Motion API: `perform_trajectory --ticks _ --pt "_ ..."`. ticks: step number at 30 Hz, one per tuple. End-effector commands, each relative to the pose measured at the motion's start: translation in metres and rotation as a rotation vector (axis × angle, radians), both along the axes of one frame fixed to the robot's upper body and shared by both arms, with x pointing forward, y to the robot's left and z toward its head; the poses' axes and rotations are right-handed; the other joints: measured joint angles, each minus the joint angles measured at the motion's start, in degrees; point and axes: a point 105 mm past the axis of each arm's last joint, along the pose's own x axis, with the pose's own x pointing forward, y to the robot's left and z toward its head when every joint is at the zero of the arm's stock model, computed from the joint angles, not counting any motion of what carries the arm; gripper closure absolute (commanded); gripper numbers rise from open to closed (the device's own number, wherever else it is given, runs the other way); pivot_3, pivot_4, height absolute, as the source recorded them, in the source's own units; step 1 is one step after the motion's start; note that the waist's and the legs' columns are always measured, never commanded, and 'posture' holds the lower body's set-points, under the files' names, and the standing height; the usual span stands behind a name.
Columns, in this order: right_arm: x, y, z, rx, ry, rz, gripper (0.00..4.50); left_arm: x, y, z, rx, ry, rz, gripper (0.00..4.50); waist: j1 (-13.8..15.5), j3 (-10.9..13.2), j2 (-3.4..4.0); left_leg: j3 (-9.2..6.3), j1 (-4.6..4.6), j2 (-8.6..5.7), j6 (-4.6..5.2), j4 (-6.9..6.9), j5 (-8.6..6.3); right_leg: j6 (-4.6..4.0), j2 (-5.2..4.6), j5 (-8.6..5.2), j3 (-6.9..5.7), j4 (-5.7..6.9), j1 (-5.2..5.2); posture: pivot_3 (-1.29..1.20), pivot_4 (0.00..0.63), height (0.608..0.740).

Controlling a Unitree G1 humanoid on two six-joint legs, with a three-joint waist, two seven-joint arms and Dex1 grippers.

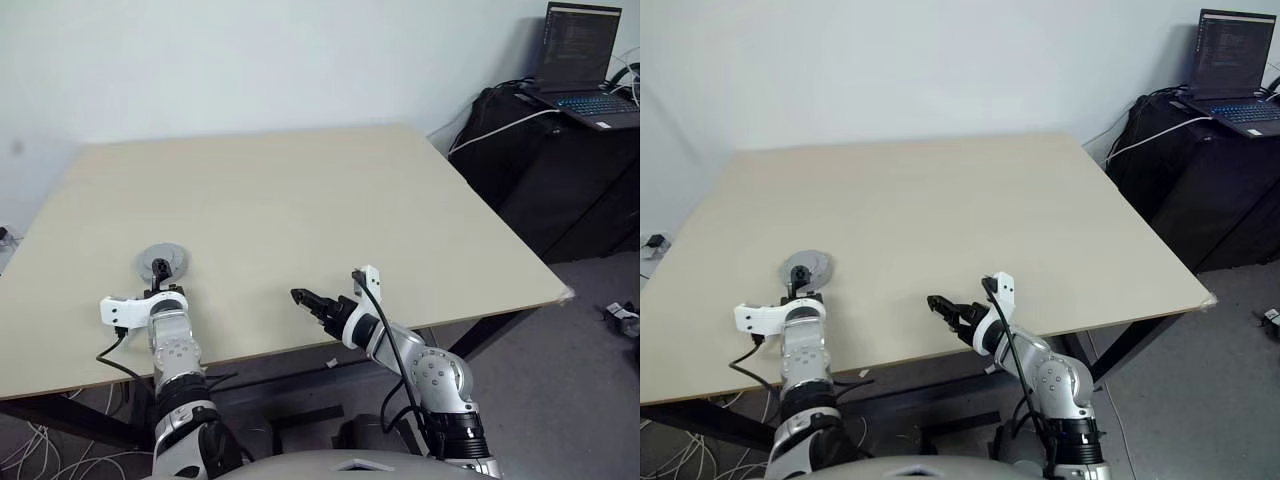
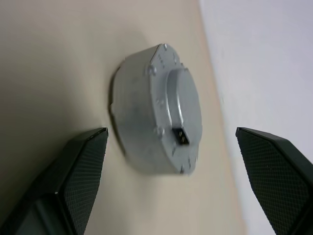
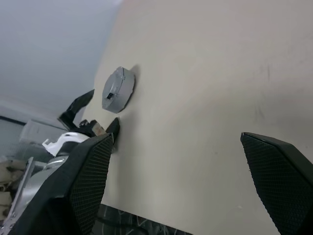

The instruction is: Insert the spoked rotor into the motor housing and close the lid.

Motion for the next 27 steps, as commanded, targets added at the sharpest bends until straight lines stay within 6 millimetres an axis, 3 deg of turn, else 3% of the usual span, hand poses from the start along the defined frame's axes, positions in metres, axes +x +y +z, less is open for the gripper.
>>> perform_trajectory --ticks 1,8,13,20,27 --pt "0.003 -0.001 0.011 0.022 -0.037 -0.005 0.00 -0.019 -0.041 -0.013 -0.023 0.032 -0.136 0.05 -0.2 0.0 0.08 0.00 0.04 0.02 -0.21 0.00 -0.12 0.00 0.01 0.00 0.00 0.01 0.00 0.00 0.000 0.740" --pt "0.005 -0.014 0.008 -0.046 -0.078 -0.028 0.00 -0.038 -0.080 0.006 0.265 -0.026 -0.519 0.05 0.7 0.0 0.30 0.01 0.09 -0.07 -0.23 -0.03 -0.17 -0.05 -0.19 -0.04 -0.08 -0.05 -0.22 0.00 0.000 0.740" --pt "0.002 -0.025 0.013 -0.289 -0.350 -0.004 0.00 -0.045 -0.102 0.021 0.579 -0.049 -0.723 0.05 1.0 0.2 0.45 0.01 0.00 -0.10 -0.22 -0.03 -0.18 -0.03 -0.38 -0.06 -0.23 -0.05 -0.31 0.00 0.000 0.740" --pt "-0.013 -0.031 0.011 -0.557 -0.686 0.094 0.00 -0.049 -0.115 0.030 0.905 -0.103 -0.828 0.05 0.6 0.3 0.50 0.01 0.04 -0.05 -0.28 -0.38 -0.16 -0.21 -0.29 -0.22 -0.26 -0.04 -0.45 0.00 0.000 0.740" --pt "-0.015 -0.042 0.010 -0.589 -0.789 -0.007 0.00 -0.056 -0.125 0.030 1.127 -0.175 -0.877 0.05 1.1 0.4 0.36 0.01 0.04 -0.06 -0.28 -0.37 -0.17 -0.16 -0.36 -0.25 -0.29 -0.05 -0.43 0.00 0.000 0.740"
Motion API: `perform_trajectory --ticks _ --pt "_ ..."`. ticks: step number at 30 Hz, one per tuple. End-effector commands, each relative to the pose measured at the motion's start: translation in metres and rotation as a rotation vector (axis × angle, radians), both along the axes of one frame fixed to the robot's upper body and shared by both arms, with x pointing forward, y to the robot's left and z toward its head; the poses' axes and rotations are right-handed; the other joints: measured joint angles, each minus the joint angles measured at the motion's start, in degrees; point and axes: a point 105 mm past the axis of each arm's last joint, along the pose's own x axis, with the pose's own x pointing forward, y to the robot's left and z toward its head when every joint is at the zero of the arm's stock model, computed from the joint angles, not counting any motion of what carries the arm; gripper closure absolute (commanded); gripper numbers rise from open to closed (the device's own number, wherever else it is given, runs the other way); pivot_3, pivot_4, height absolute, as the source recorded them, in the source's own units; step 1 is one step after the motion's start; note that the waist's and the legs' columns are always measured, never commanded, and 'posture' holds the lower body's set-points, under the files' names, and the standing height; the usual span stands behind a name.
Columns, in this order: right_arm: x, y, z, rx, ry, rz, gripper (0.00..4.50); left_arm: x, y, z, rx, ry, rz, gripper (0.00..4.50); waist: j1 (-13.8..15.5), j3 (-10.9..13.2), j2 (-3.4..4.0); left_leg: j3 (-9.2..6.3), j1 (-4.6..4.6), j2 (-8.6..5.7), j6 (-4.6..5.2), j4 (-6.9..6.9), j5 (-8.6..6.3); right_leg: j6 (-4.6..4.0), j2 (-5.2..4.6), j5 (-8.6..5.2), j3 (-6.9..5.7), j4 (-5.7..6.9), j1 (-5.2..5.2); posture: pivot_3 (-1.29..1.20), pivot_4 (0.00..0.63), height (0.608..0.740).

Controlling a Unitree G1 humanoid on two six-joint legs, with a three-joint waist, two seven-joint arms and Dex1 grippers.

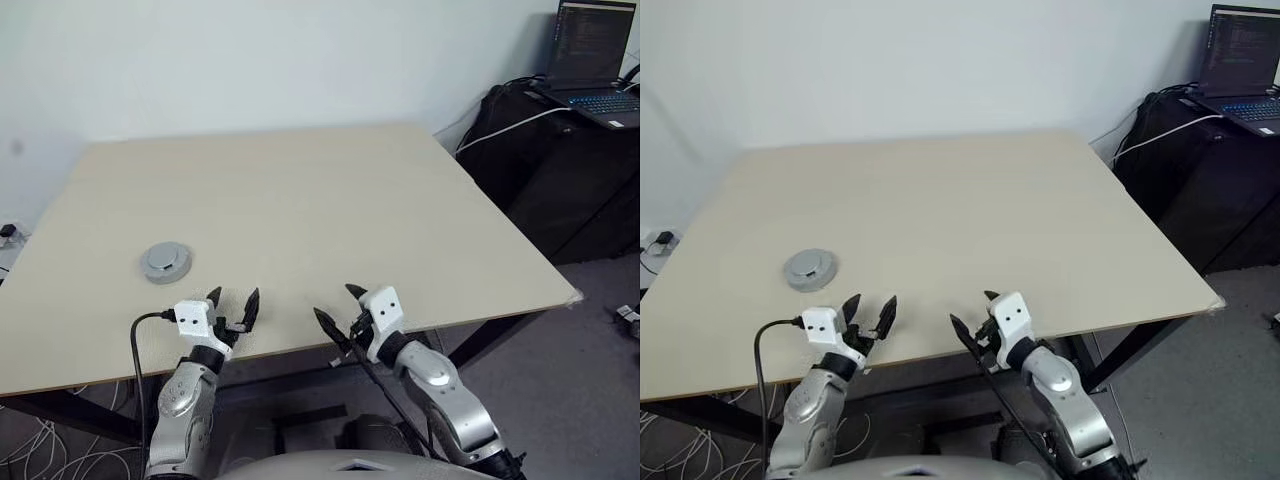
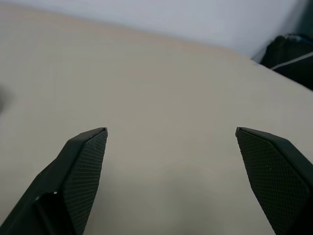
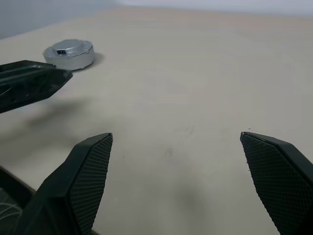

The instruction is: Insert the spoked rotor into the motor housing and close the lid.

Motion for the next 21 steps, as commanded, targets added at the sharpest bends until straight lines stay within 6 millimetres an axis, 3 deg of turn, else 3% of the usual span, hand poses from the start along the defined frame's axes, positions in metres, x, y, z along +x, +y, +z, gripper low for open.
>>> perform_trajectory --ticks 1,8,17,21 --pt "0.004 -0.005 0.012 0.037 -0.091 -0.031 0.00 0.001 -0.006 0.012 0.078 -0.115 -0.043 0.05 0.0 0.1 -0.08 0.00 0.00 0.00 0.00 0.00 0.00 0.00 -0.02 0.00 0.00 0.00 0.00 0.00 0.000 0.740" --pt "0.006 -0.021 0.011 0.013 -0.160 -0.176 0.00 -0.008 -0.017 0.008 0.122 -0.155 -0.077 0.05 0.1 0.1 -0.06 -0.01 -0.03 0.00 0.00 -0.03 -0.02 0.03 -0.12 -0.02 -0.05 -0.01 -0.02 0.00 0.000 0.740" --pt "0.005 -0.030 0.010 0.025 -0.171 -0.259 0.00 -0.008 -0.010 0.011 0.092 -0.179 -0.033 0.05 0.0 0.2 -0.02 -0.03 -0.02 0.06 0.00 -0.03 -0.02 0.04 -0.31 -0.03 -0.12 0.00 -0.02 0.00 0.000 0.740" --pt "0.004 -0.033 0.006 0.013 -0.154 -0.281 0.00 -0.008 -0.005 0.021 0.092 -0.200 -0.026 0.05 0.0 0.3 -0.04 -0.02 -0.02 0.04 0.00 -0.02 -0.02 0.04 -0.28 -0.03 -0.12 0.00 -0.01 0.00 0.000 0.740"
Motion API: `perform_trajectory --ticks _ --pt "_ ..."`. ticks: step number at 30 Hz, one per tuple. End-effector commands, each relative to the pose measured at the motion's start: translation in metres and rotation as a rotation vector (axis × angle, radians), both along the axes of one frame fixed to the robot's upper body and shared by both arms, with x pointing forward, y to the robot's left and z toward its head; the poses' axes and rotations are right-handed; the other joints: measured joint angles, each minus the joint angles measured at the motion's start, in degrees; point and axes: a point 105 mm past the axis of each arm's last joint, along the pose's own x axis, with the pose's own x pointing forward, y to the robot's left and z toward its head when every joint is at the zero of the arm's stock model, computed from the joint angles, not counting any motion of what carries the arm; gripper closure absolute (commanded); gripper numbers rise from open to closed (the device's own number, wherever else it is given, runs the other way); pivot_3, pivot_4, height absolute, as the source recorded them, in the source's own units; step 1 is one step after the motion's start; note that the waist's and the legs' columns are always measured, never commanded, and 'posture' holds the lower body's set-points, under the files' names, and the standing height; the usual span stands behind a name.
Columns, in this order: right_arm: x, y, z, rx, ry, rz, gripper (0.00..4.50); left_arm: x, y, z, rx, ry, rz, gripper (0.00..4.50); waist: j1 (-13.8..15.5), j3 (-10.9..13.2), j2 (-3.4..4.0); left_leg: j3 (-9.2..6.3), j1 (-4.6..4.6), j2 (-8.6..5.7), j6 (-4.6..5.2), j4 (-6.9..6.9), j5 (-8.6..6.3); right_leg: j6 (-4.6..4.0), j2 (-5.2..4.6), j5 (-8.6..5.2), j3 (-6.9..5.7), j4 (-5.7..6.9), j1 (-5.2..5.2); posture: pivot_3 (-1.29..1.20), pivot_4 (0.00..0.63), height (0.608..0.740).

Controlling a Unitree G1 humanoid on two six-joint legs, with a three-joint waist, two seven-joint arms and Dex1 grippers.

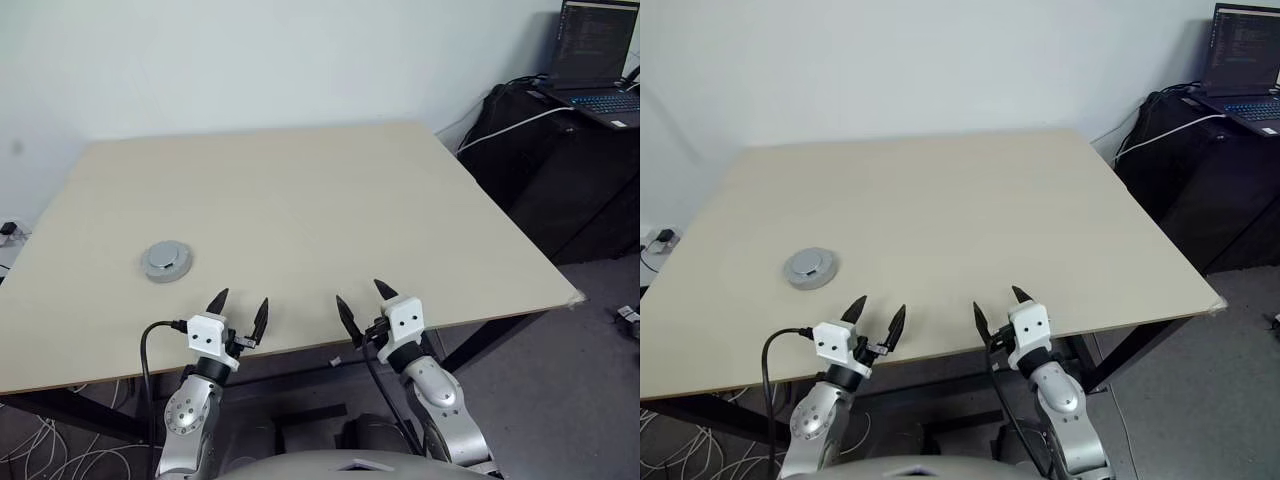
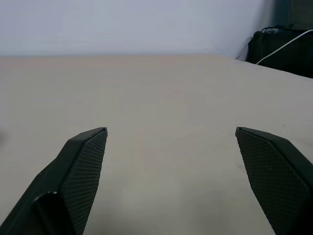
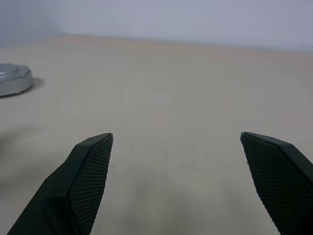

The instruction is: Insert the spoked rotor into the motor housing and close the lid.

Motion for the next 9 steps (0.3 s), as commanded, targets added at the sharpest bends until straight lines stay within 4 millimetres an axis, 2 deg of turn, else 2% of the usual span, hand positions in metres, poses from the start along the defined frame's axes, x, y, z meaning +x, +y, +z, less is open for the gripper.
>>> perform_trajectory --ticks 1,9 --pt "0.003 -0.005 0.007 0.008 -0.033 -0.037 0.00 0.005 0.008 0.023 -0.013 -0.080 0.017 0.05 0.0 0.0 -0.04 0.00 0.00 0.00 0.00 0.00 0.00 0.00 0.00 0.00 0.00 0.00 0.00 0.00 0.000 0.740" --pt "0.005 -0.007 0.006 0.019 -0.028 -0.066 0.00 -0.002 0.011 0.049 -0.036 -0.091 0.017 0.05 -0.1 0.2 0.00 -0.01 -0.01 0.01 -0.01 0.00 -0.01 0.00 -0.04 0.00 0.02 -0.01 -0.01 0.00 0.000 0.740"
